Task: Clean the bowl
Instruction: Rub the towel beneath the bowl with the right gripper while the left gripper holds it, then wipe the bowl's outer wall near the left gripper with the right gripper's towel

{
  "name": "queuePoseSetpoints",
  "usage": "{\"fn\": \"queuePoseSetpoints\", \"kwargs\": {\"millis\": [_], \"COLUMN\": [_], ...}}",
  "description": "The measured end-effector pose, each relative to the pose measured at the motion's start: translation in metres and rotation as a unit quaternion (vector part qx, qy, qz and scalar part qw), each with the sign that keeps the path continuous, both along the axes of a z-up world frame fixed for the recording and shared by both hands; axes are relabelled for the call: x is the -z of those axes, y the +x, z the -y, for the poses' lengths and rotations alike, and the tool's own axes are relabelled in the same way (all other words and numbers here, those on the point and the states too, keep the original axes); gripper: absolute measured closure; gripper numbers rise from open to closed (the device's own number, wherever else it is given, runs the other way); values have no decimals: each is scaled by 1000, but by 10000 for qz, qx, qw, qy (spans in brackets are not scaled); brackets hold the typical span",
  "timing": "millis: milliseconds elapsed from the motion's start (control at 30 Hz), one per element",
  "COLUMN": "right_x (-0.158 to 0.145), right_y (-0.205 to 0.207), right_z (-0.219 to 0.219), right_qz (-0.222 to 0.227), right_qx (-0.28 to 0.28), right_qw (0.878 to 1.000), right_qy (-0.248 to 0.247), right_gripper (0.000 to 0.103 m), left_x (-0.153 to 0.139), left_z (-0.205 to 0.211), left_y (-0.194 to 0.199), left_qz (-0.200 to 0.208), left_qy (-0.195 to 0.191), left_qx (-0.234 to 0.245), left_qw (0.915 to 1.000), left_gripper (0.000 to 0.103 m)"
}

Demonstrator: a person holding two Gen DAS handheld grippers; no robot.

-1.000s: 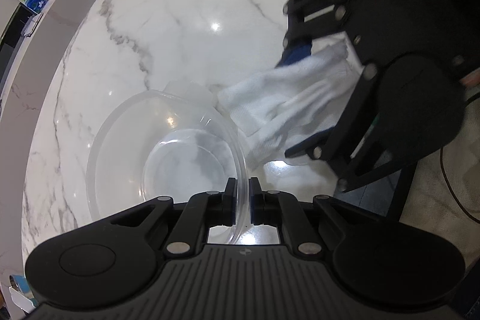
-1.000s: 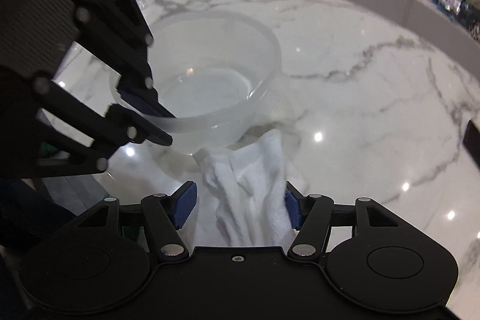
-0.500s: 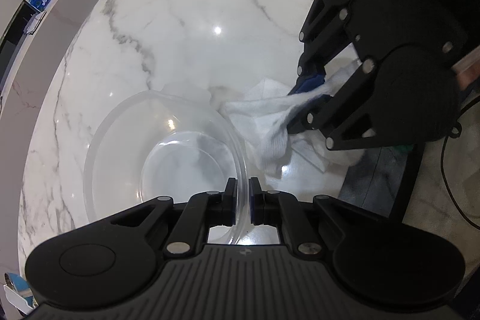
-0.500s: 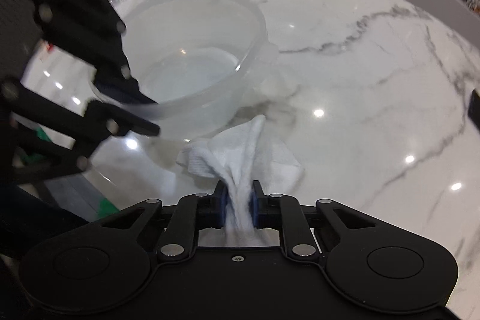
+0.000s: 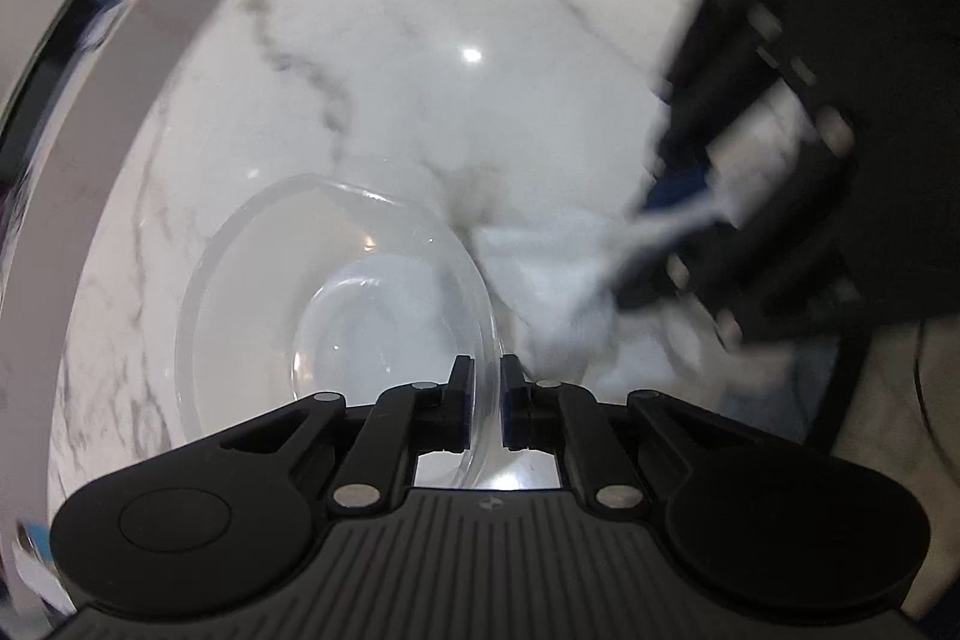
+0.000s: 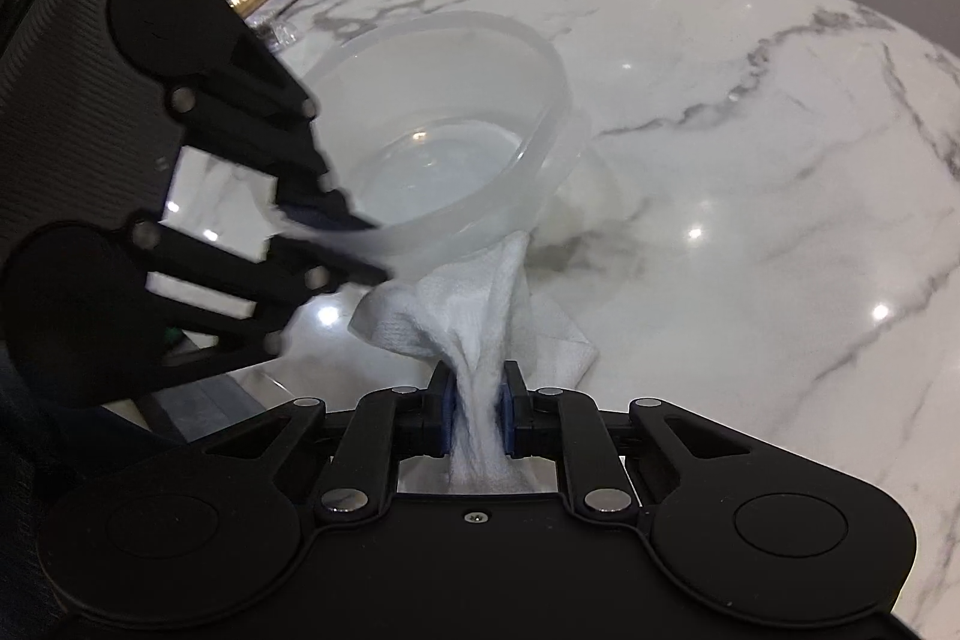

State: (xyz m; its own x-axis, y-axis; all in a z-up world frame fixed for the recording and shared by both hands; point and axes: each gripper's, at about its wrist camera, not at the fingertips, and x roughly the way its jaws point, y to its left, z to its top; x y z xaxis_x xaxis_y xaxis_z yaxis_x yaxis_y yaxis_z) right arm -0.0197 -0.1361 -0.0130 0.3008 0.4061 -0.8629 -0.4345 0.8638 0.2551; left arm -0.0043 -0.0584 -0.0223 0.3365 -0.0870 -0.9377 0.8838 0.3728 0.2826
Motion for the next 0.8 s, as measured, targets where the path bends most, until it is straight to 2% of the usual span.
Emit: {"fn": "queuePoseSetpoints", "kwargs": {"millis": [300,433,800], "right_x": [3,5,-8], "right_y": [5,14,36], "right_z": [-16,-20,0], "right_qz": [1,25,136], "right_qx": [-278,-251,503], "right_qw": [9996,9997,9985], "right_qy": [-79,-49,196], "right_gripper": [89,90,91], "left_x": [1,3,6], "left_z": [-2,-3,-4], "left_y": [-7,-12,-16], "left_qz": [-230,-376,-441], "left_qy": [362,374,258], "left_qx": [320,400,384], "left_qw": [9986,9978,9980], "left_gripper": [97,97,97]}}
